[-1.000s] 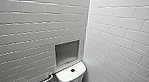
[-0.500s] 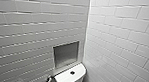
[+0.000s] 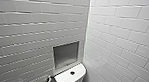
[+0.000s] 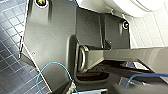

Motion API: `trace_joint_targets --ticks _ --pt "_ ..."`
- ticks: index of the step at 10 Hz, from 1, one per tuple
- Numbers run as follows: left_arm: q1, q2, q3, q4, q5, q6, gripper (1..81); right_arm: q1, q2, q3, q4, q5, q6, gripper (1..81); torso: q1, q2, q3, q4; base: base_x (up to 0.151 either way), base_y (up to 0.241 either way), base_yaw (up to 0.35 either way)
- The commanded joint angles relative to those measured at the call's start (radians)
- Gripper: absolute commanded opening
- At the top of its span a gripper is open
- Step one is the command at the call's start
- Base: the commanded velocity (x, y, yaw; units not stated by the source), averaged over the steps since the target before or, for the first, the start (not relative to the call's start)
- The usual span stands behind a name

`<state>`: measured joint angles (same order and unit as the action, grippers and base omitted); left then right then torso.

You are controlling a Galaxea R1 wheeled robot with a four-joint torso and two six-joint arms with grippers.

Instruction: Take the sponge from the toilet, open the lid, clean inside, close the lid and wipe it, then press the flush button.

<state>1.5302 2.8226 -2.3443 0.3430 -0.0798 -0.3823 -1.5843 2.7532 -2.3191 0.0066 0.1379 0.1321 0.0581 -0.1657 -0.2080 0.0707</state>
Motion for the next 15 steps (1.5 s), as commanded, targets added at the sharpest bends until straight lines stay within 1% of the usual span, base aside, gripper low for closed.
trace_joint_targets --ticks 1,3,5,6,8,9,11,12,14,15 --pt "-0.043 -0.029 0.043 0.008 0.045 0.002 81.1 0.031 -0.034 0.043 0.004 -0.054 0.004 1.0 0.000 0.000 0.000 0.000 0.000 0.000 0.000" --pt "-0.070 -0.084 0.115 0.007 0.046 0.000 81.1 0.042 -0.088 0.130 0.006 -0.052 0.006 1.0 0.000 0.000 0.000 0.000 0.000 0.000 0.000" --pt "-0.115 -0.170 0.245 0.004 0.061 -0.001 81.1 0.060 -0.168 0.251 0.009 -0.047 0.007 1.0 0.000 0.000 0.000 0.000 0.000 0.000 0.000" --pt "-0.145 -0.208 0.312 0.002 0.071 -0.003 81.1 0.069 -0.189 0.284 0.010 -0.047 0.014 1.0 0.000 0.000 0.000 0.000 0.000 0.000 0.000" --pt "-0.221 -0.285 0.441 -0.006 0.156 -0.004 81.1 0.086 -0.209 0.301 0.013 -0.047 0.015 1.0 0.000 0.000 -0.072 0.000 0.000 0.000 0.000" --pt "-0.268 -0.340 0.520 -0.007 0.178 -0.007 81.1 0.092 -0.214 0.307 0.015 -0.047 0.017 1.0 0.000 0.000 -0.099 0.000 0.000 0.000 0.000" --pt "-0.353 -0.419 0.632 -0.041 0.179 -0.015 81.1 0.097 -0.218 0.311 0.015 -0.047 0.018 1.0 0.000 0.000 -0.156 0.000 0.000 0.000 0.000" --pt "-0.406 -0.476 0.716 -0.071 0.193 -0.016 81.1 0.097 -0.218 0.311 0.015 -0.046 0.018 1.0 0.000 0.000 -0.186 0.000 0.000 0.000 0.000" --pt "-0.495 -0.520 0.808 -0.110 0.270 -0.016 81.1 0.097 -0.222 0.313 0.016 -0.046 0.018 1.0 0.001 0.001 -0.171 0.000 0.000 0.000 0.000" --pt "-0.544 -0.528 0.833 -0.127 0.284 -0.016 81.1 0.097 -0.222 0.314 0.016 -0.046 0.018 1.0 0.001 0.002 -0.183 0.000 0.000 0.000 0.000"
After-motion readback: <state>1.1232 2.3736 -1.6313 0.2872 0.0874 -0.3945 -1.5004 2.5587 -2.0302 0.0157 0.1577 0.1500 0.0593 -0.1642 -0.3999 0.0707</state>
